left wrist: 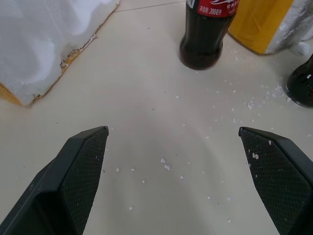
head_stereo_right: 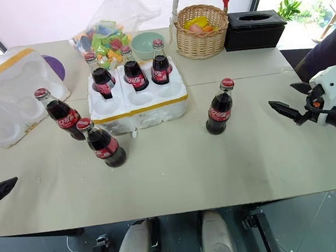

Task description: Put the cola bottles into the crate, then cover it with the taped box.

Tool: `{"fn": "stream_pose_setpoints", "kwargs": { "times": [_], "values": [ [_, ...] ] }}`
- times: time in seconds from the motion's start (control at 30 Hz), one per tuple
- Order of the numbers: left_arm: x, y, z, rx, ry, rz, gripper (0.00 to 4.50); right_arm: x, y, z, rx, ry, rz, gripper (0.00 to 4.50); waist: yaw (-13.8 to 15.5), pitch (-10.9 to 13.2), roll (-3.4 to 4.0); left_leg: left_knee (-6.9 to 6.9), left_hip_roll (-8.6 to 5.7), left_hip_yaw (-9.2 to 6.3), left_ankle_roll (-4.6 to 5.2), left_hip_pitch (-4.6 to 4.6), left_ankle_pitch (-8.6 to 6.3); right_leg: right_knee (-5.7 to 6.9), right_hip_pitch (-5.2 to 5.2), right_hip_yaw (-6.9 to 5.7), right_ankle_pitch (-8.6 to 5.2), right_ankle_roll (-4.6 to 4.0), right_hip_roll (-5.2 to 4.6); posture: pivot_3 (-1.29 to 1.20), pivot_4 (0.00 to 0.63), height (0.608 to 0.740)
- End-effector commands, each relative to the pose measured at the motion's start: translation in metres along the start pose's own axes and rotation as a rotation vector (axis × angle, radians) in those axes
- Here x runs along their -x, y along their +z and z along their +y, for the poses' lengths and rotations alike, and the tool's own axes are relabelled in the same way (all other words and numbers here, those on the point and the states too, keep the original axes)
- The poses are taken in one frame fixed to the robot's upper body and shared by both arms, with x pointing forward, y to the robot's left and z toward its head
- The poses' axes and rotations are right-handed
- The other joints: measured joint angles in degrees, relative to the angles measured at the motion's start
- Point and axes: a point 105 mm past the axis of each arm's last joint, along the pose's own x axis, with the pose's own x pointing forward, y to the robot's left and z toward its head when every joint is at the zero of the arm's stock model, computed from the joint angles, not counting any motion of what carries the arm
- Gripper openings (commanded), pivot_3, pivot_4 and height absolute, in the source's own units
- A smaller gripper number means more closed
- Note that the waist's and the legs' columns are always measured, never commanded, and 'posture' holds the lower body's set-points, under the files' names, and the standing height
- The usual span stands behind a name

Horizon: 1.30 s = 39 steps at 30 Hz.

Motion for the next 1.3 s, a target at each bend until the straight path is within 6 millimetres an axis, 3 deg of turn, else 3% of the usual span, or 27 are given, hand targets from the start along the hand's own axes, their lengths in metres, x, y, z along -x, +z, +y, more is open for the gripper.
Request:
{"fn": "stream_pose_setpoints", "kwargs": {
  "times": [0.03, 0.43, 0.67, 0.73, 0.9, 1.0, 1.17, 1.3],
  "values": [
    [0.0, 0.004, -0.001, -0.041, -0.011, 0.002, 4.47, 0.005, 0.017, -0.007, 0.025, -0.022, -0.054, 4.5, 0.0, 0.0, 0.0, 0.0, 0.0, 0.01, 0.0, 0.0, 0.0, 0.01, -0.01, 0.01, 0.0, 0.0, 0.0, 0.0, 0.15, 0.74],
    [-0.003, 0.009, 0.003, 0.015, 0.01, -0.044, 4.47, 0.003, 0.015, -0.004, -0.024, 0.004, -0.054, 4.5, 0.0, 0.0, 0.0, 0.0, 0.0, 0.05, 0.0, 0.01, 0.0, 0.04, -0.03, 0.06, 0.02, -0.03, 0.01, 0.0, 0.15, 0.74],
    [-0.015, 0.018, -0.004, -0.006, -0.034, -0.094, 4.47, 0.01, 0.034, -0.004, -0.015, 0.074, -0.059, 4.5, 0.2, 0.0, 0.0, 0.01, 0.0, 0.08, 0.0, 0.03, 0.0, 0.07, -0.03, 0.1, 0.02, -0.03, 0.01, 0.0, 0.15, 0.74],
    [-0.024, 0.024, -0.004, -0.01, -0.048, -0.122, 4.47, 0.018, 0.047, 0.0, 0.0, 0.142, -0.052, 4.5, 0.2, 0.0, 0.0, 0.01, 0.0, 0.09, 0.0, 0.03, 0.0, 0.07, -0.04, 0.11, 0.02, -0.04, 0.01, 0.0, 0.15, 0.74],
    [-0.055, 0.043, -0.001, -0.04, -0.127, -0.168, 4.47, 0.038, 0.108, 0.011, 0.007, 0.336, -0.096, 4.5, 0.1, 0.0, 0.07, 0.02, 0.01, 0.12, 0.0, 0.04, 0.0, 0.16, -0.11, 0.14, 0.02, -0.03, 0.02, 0.0, 0.15, 0.74],
    [-0.079, 0.051, -0.001, -0.06, -0.187, -0.183, 4.47, 0.044, 0.136, 0.032, 0.034, 0.492, -0.101, 4.5, 0.0, 0.0, 0.07, -0.03, 0.05, 0.16, 0.0, 0.05, 0.0, 0.16, -0.17, 0.18, 0.02, -0.03, 0.05, 0.0, 0.15, 0.74],
    [-0.107, 0.058, -0.007, -0.091, -0.271, -0.186, 4.47, 0.049, 0.156, 0.061, 0.068, 0.651, -0.099, 4.5, 0.0, 0.0, 0.03, -0.08, 0.11, 0.26, -0.01, -0.01, -0.01, 0.14, -0.23, 0.25, 0.04, -0.04, 0.11, 0.0, 0.15, 0.74],
    [-0.141, 0.066, -0.02, -0.122, -0.373, -0.18, 4.47, 0.055, 0.184, 0.1, 0.098, 0.823, -0.161, 4.5, 0.4, 0.1, 0.08, 0.01, 0.09, 0.32, -0.01, -0.06, 0.0, 0.25, -0.33, 0.3, 0.08, -0.02, 0.11, 0.0, 0.15, 0.74]
  ]
}}
